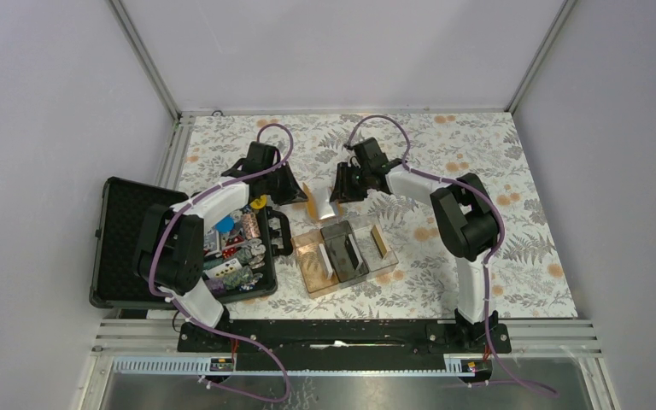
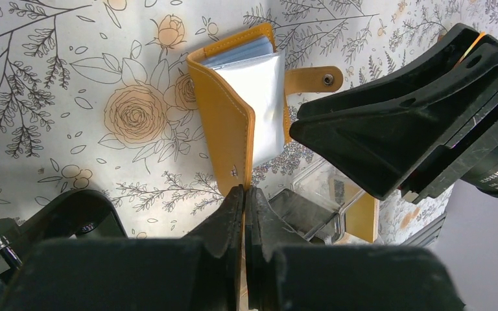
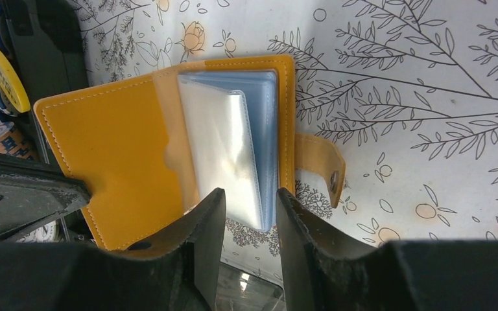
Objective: Put the credit cards into the card holder
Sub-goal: Place the card holder at the center of the board.
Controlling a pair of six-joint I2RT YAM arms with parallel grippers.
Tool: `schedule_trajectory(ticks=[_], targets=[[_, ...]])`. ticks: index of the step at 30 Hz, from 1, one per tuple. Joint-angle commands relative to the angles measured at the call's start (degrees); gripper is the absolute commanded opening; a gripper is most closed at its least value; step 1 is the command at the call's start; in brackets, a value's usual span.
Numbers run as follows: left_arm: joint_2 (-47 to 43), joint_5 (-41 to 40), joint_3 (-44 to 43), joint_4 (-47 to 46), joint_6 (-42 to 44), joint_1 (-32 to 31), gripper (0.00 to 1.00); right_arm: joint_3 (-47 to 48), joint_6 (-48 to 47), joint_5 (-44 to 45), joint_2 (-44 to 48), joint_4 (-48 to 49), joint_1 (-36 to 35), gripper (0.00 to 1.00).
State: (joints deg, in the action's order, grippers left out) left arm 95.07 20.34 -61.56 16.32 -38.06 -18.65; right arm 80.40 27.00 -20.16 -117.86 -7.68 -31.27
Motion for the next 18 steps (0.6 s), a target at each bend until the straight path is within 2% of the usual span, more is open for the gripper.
schedule_trajectory(ticks=[1, 14, 18], targets=[[0.6, -1.0, -0.9, -0.6, -0.3, -0.6, 0.0, 1.3, 0.4, 0.8, -0.5, -0.3, -1.1, 0.41], [1.6, -1.4, -1.1, -0.2, -0.1, -1.0, 0.0, 1.8, 1.0, -1.7, -2.0, 0.7, -1.7, 0.4], [1.8, -1.5, -1.2, -0.2, -0.1, -1.0, 0.0, 1.7, 0.6, -0.1, -1.3, 0.7, -1.8, 0.39]])
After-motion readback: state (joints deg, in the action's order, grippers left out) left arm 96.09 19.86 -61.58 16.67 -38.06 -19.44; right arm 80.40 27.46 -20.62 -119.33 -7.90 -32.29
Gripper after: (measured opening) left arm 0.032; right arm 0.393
